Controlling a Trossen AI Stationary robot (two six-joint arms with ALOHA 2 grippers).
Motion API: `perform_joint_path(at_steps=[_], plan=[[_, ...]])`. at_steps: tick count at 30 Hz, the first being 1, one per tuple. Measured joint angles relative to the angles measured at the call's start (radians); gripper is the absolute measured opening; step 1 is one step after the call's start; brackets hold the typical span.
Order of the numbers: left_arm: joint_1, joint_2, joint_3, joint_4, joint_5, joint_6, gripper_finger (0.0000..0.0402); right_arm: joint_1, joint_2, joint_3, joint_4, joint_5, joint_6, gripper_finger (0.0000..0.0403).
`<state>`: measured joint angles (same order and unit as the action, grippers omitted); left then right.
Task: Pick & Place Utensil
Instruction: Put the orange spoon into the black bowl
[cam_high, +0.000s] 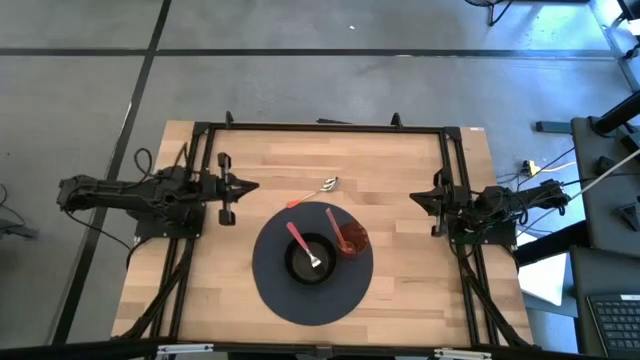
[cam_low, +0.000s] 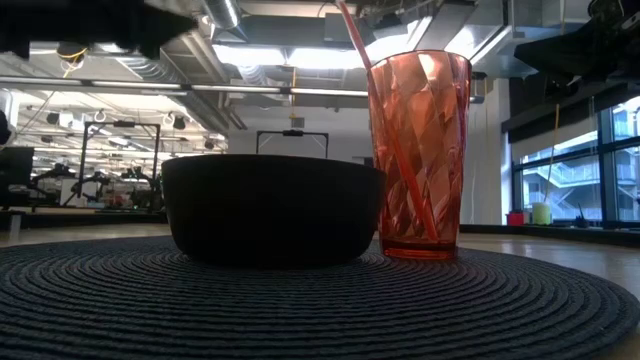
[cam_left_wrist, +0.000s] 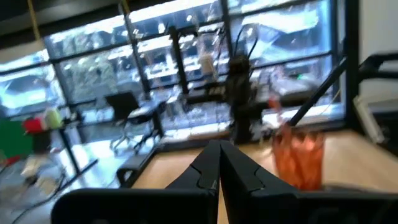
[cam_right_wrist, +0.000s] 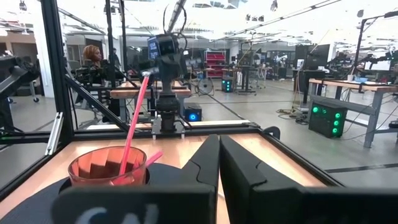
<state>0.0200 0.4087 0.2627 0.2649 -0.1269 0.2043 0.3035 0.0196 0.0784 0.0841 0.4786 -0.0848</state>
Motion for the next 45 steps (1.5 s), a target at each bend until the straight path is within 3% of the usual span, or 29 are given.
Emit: perform_joint_path(at_steps=[8, 15, 21, 31, 45], plan=[[0.089, -0.030, -0.149, 0.147, 0.086, -0.003, 0.0003, 0.000, 0.000, 0.000, 0.000, 0.000, -0.006, 0.0014], [0.160, -0.076, -0.158, 0.069, 0.161, -0.032, 0.0003, 0.000, 0.000, 0.000, 0.000, 0.000, -0.022, 0.0014], [0.206, -0.078, -0.158, -0.008, 0.164, -0.045, 0.0003, 0.000, 0.000, 0.000, 0.000, 0.000, -0.009, 0.0014], [0.283, -0.082, -0.254, 0.054, 0.218, -0.038, 0.0003, 0.000, 0.000, 0.000, -0.002, 0.000, -0.006, 0.0014], [0.324, -0.083, -0.254, 0.077, 0.277, -0.026, 0.0003, 0.000, 0.000, 0.000, -0.003, 0.000, -0.033, 0.0014]])
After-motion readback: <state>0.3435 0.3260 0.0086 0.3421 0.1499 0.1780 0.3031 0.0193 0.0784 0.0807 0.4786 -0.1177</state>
